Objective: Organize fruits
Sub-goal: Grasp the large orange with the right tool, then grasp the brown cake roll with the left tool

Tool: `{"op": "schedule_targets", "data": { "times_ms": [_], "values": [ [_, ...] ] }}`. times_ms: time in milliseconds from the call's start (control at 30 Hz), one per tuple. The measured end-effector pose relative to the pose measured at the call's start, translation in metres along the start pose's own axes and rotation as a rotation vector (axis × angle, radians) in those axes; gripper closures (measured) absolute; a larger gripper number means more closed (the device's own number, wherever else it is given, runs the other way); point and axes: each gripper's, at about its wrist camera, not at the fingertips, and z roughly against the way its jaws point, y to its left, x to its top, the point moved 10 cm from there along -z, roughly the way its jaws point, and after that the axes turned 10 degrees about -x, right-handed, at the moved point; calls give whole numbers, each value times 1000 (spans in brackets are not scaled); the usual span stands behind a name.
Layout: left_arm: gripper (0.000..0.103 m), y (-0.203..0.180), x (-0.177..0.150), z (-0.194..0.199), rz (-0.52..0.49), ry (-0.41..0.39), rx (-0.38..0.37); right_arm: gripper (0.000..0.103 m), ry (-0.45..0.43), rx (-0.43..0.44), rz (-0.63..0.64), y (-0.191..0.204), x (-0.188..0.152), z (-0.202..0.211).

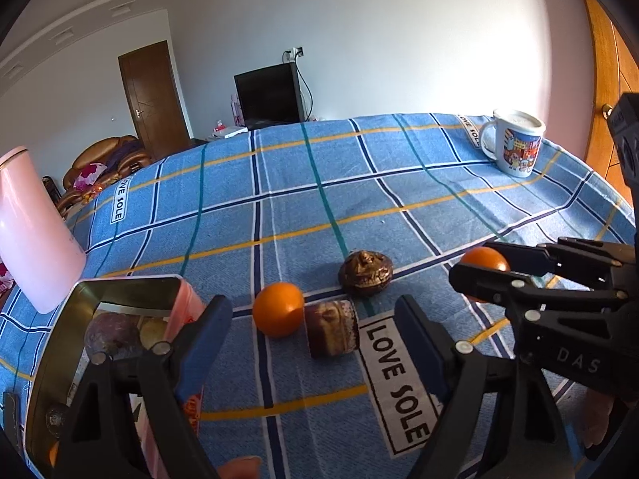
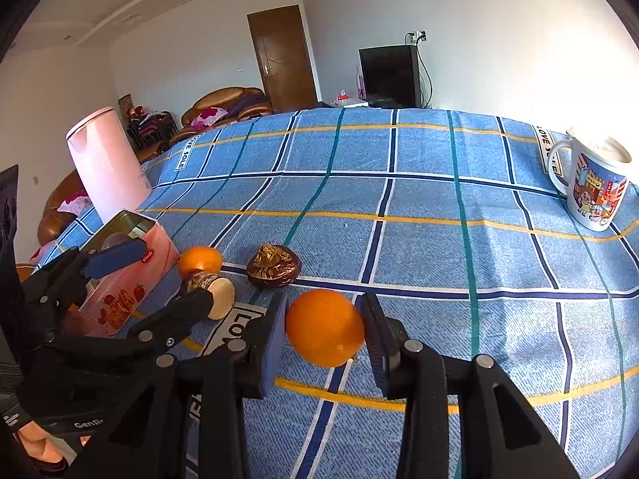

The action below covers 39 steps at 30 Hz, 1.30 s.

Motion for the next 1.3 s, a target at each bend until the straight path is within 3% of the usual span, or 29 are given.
{"op": "schedule_targets", "data": {
  "times_ms": [233,300,467,533,967,1300],
  "values": [
    [28,-6,-7,-14,-21,72,-14,64,-9,15,-31,-4,0,2],
    [37,-5,-11,-20,-14,104,-16,64,-11,15,-37,-5,1,2],
    [60,-2,-8,-16,-8,82,-7,64,-8,14,-41,-6,1,1],
    [72,-6,-8,-16,-12,82,-37,64,-11,13,-43,-6,1,2],
    [72,-7,-9,-16,-5,87,-51,64,-25,6,-47,-7,2,4],
    [72,-3,-2,7,15,-20,-42,64,-81,28,-58,-7,7,15]
  ]
}}
